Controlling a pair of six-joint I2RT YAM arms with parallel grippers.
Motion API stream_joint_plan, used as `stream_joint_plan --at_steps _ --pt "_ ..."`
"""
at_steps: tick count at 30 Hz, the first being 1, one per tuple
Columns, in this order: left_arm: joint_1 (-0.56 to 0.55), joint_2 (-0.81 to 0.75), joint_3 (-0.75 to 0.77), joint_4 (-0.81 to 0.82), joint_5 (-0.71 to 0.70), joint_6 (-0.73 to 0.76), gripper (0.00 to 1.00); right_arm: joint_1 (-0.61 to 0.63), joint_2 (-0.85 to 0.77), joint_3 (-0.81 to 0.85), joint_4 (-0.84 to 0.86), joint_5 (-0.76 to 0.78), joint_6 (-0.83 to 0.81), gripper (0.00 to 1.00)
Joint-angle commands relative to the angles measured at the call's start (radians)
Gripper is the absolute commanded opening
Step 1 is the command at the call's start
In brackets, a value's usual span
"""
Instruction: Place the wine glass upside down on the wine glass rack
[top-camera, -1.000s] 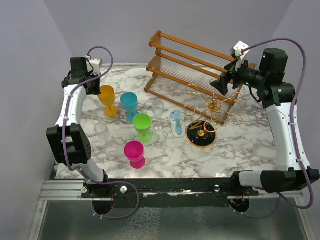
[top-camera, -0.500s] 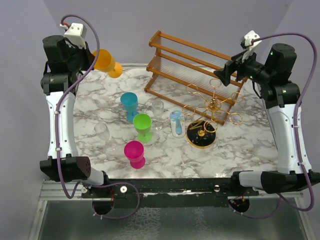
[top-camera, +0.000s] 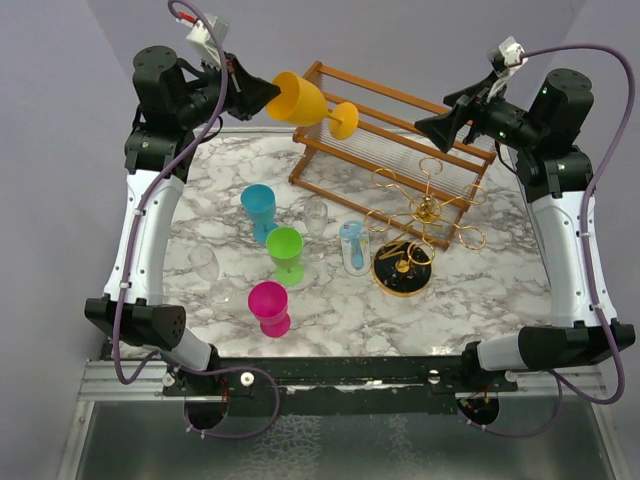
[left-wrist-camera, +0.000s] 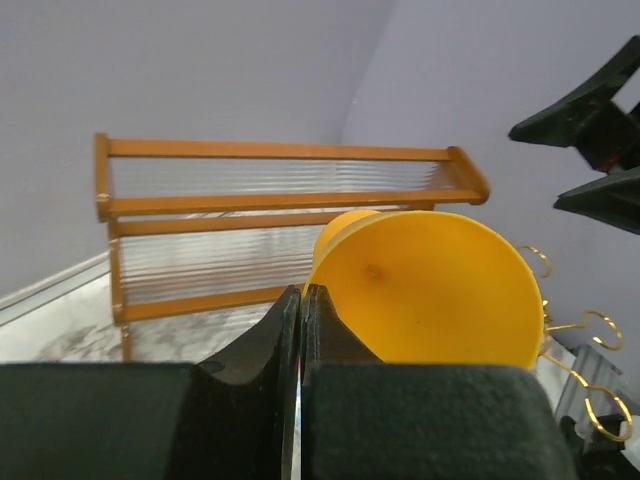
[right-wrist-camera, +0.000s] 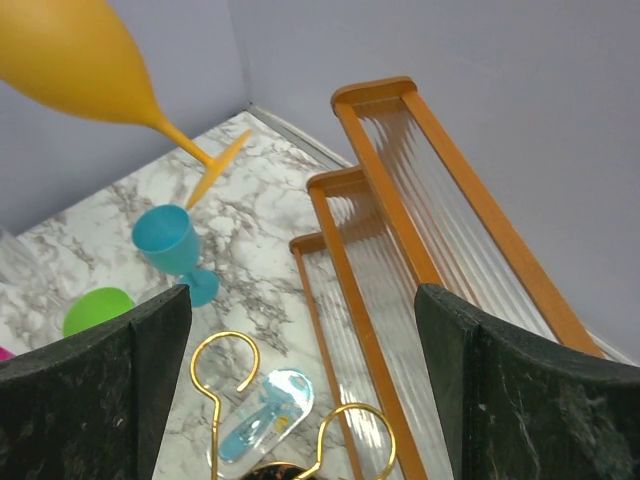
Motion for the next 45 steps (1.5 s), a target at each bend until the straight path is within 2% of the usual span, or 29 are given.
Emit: stream_joint_plan --at_steps 1,6,11,19,28,32,38,45 --pt "-0.047 0.007 0.016 0.181 0.063 -0.103 0.0 0.006 -0.005 -0.029 0.12 -0.113 0.138 0.92" --pt "-0.085 0.016 0.022 0.23 0.05 -0.125 0.0 0.006 0.007 -0.041 0.124 -0.153 0.207 0.9" --pt "-0.11 -0.018 -0.056 0.299 0.029 -0.146 0.0 0.007 0.006 -0.025 0.091 -0.155 0.21 0.89" --pt "-0.15 -0.014 -0.064 0.304 0.024 -0.161 0.0 0.032 0.035 -0.01 0.056 -0.149 0.244 0.79" --pt "-0.185 -0.014 -0.067 0.281 -0.002 -0.097 0.0 0.094 0.079 0.013 0.039 -0.11 0.264 0.68" --pt "-0.195 -0.009 -0.056 0.274 -0.008 -0.078 0.0 0.107 0.089 0.007 0.044 -0.099 0.276 0.55" --pt "-0.221 -0.005 -0.057 0.263 -0.021 -0.036 0.0 0.115 0.1 -0.019 0.07 -0.111 0.318 0.46" --pt "-0.244 -0.007 -0.076 0.267 -0.037 0.0 0.0 0.118 0.089 -0.064 0.106 -0.085 0.358 0.18"
